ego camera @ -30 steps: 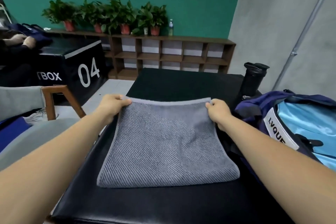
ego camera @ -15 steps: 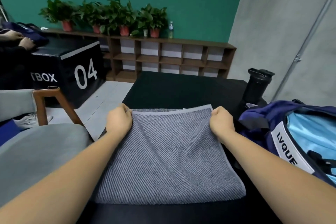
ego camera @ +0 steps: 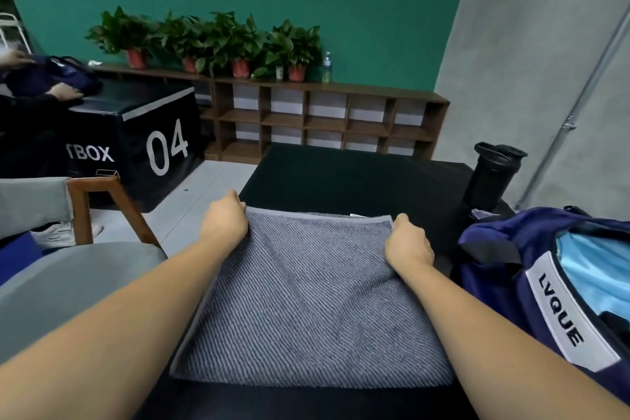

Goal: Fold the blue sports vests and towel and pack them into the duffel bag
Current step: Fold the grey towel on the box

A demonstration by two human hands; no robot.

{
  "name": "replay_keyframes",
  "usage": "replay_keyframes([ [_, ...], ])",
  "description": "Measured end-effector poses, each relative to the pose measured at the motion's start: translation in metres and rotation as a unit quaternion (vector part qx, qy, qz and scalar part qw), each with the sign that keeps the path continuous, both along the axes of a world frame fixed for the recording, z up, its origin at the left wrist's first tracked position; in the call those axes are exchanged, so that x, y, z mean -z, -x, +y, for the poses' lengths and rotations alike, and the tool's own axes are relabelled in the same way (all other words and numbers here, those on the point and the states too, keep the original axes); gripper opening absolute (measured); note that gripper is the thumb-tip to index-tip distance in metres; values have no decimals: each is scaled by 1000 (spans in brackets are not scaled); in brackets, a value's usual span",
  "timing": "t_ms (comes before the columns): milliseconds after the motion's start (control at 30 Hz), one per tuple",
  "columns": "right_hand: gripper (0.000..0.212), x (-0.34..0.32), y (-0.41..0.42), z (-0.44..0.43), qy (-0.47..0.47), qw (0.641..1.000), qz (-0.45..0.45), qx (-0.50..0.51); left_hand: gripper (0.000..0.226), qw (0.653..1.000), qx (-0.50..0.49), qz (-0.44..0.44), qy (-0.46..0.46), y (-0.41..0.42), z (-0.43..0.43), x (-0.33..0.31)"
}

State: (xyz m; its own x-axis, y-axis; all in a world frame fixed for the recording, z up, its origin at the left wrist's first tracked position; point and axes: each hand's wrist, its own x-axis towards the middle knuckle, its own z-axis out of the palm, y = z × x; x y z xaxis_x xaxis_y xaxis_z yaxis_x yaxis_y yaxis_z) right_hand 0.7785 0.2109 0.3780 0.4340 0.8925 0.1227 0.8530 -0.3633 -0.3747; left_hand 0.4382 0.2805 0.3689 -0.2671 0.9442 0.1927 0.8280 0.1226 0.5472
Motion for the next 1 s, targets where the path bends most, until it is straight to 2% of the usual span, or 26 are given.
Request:
replay_keyframes([
  [167,15,-12,-2,12,24,999,-6,-24,19,997,-29,61,-48,-12,-8,24],
  [300,11,-26,2,26,-43,998,-24,-34,19,994,-36,70,-71,-14,-12,27],
  [367,14,-19,3,27,-49,998,-23,-23,20,995,-40,69,-55,-11,-10,27],
  [467,28,0,2,30,-10,999,-52,-6,20,997,-34,72,-17,-7,0,18],
  [600,42,5,2,40,28,997,-79,-5,17,994,-31,84,70,-5,21,-4],
  [700,43,3,0,45,47,996,-72,4,18,990,-28,114,82,-8,26,-3],
  [800,38,0,1,48,59,996,-57,17,28,989,-30,130,63,-8,25,8],
  [1000,39,-10,-14,58,85,993,49,66,37,993,-44,84,72,-6,31,8],
])
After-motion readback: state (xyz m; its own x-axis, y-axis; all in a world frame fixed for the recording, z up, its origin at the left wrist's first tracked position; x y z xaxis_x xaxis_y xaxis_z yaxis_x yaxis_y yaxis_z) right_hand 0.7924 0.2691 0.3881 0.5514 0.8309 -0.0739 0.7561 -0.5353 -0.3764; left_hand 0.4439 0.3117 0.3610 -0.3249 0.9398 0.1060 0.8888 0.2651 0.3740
